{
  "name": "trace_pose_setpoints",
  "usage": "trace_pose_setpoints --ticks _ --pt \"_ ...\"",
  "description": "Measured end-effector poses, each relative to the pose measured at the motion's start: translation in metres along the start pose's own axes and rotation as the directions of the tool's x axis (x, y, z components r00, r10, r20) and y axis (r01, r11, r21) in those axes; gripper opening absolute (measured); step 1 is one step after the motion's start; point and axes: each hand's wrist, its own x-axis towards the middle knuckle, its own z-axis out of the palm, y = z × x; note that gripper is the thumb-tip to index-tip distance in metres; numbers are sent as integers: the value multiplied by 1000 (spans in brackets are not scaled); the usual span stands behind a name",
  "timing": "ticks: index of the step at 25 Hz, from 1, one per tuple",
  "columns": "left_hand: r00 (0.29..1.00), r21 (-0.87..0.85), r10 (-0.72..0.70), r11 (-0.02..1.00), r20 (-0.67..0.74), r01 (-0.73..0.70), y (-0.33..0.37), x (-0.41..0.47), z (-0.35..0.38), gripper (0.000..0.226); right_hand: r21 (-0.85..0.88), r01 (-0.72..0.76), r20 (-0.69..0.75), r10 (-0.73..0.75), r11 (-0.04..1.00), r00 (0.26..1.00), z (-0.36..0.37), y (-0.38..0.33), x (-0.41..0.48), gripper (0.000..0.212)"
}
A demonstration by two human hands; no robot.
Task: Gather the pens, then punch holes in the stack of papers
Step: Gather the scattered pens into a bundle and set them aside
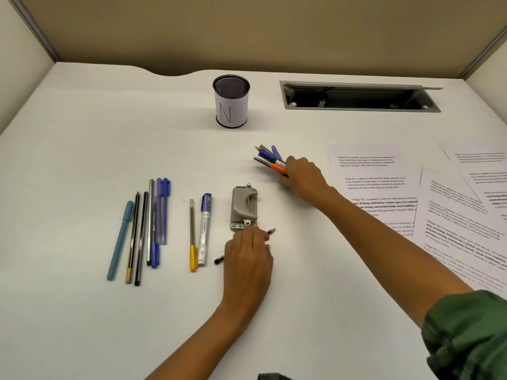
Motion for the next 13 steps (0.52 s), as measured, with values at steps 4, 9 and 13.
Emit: trace_pose_setpoints --ticks 4,9,13 --pt "985 193 -166 969 54 153 -14 4 -15 25 294 -73 18 71 953 997 -6 13 -19 27" --pt "980 374 -165 920 109 113 -20 6 -21 13 516 -120 -35 161 848 986 0 14 -56 22" --pt "974 418 -195 899 116 130 -22 11 -31 10 731 -105 -53 210 675 976 2 -4 -91 24"
